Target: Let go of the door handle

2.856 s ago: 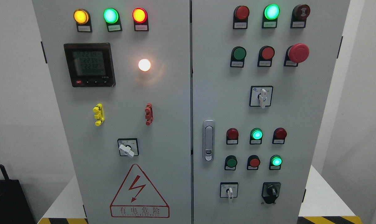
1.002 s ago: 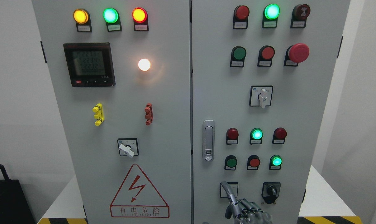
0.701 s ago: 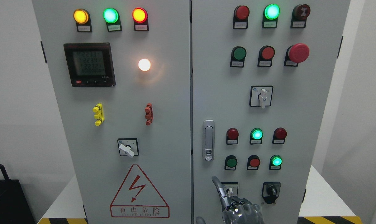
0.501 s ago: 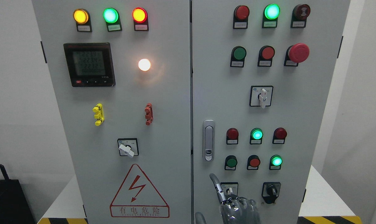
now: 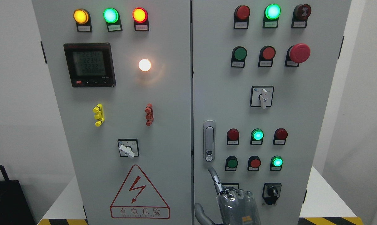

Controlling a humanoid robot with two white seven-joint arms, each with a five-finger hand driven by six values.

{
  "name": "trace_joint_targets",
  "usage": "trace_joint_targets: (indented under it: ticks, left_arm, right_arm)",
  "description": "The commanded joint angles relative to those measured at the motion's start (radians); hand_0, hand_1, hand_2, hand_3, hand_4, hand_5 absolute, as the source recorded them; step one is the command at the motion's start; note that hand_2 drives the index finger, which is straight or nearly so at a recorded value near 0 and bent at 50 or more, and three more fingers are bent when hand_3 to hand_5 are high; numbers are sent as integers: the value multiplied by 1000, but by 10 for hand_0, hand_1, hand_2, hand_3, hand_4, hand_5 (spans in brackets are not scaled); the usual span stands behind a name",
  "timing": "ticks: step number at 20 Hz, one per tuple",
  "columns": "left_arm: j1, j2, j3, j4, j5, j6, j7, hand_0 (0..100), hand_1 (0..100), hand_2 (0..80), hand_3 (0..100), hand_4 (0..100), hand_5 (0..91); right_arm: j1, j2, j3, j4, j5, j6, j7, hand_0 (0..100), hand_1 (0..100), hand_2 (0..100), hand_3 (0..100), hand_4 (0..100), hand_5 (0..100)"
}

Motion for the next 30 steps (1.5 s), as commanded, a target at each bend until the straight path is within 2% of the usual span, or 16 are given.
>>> trace_joint_targets:
  ticks: [1,5,13,30]
  left_arm:
    - [0,-1,-14,20,0,-1,-1,120,389,0,0,0,0]
    - [0,-1,-14,20,0,-1,-1,120,389,0,0,0,0]
    - [0,-1,-14,20,0,-1,-1,120,389,0,0,0,0]
    - [0,1,-14,20,0,-1,-1,120,389,0,0,0,0]
  right_arm:
    - [-40,12,-7,71,-1,1,1,356,330,0,1000,1000,1000]
    - [-74,13,-18,92,-3,1,2,364,331,0,1000,1000,1000]
    - [-89,13,-24,125,-49,21,-1,369,333,0,1000,1000,1000]
    - [-88,12,-13,132,-50,44,1,378,334,0,1000,1000,1000]
